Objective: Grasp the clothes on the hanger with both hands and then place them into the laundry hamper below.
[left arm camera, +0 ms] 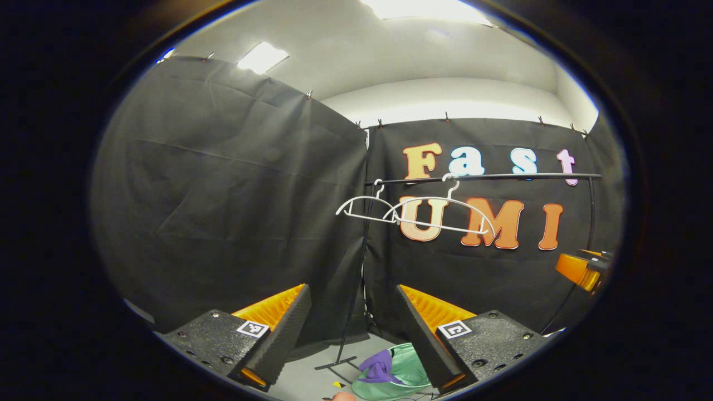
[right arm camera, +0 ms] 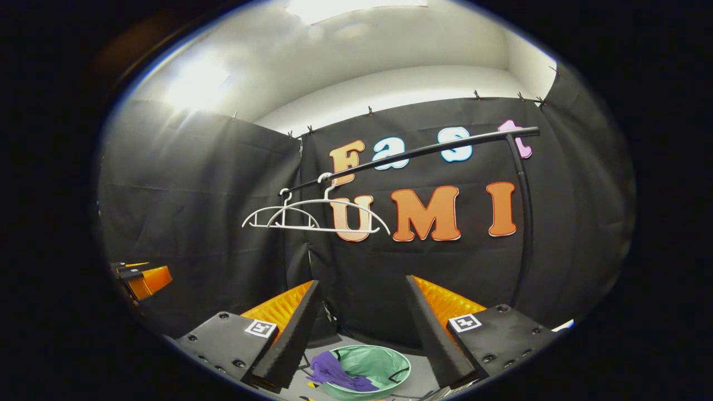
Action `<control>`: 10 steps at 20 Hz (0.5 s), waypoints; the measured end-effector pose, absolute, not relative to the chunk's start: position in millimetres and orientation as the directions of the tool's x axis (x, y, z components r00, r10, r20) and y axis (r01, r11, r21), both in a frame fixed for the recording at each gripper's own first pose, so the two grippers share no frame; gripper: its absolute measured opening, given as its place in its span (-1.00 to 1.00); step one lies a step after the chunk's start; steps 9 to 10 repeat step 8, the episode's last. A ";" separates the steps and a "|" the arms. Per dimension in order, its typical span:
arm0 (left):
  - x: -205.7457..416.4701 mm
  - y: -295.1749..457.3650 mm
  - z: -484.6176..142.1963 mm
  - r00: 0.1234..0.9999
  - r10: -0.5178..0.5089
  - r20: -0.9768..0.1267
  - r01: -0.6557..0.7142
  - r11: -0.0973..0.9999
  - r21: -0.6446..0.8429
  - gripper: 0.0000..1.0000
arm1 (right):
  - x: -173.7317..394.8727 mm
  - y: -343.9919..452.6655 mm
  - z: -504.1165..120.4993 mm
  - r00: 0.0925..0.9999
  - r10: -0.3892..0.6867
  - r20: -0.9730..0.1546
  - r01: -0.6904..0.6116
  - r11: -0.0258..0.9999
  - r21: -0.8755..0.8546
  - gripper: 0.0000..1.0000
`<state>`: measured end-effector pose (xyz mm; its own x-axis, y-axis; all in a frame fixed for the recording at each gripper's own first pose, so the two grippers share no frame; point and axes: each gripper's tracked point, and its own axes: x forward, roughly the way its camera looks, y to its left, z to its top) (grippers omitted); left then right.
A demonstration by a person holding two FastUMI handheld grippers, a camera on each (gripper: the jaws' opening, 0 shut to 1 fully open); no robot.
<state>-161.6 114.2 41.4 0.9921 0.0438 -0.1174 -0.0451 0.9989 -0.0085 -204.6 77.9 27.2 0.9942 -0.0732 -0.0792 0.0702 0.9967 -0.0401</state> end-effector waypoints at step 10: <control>-168.9 116.1 51.0 0.994 0.065 -0.087 -0.065 0.998 0.005 0.83 | -212.3 83.7 34.5 0.996 -0.061 -0.063 0.060 0.998 -0.015 0.77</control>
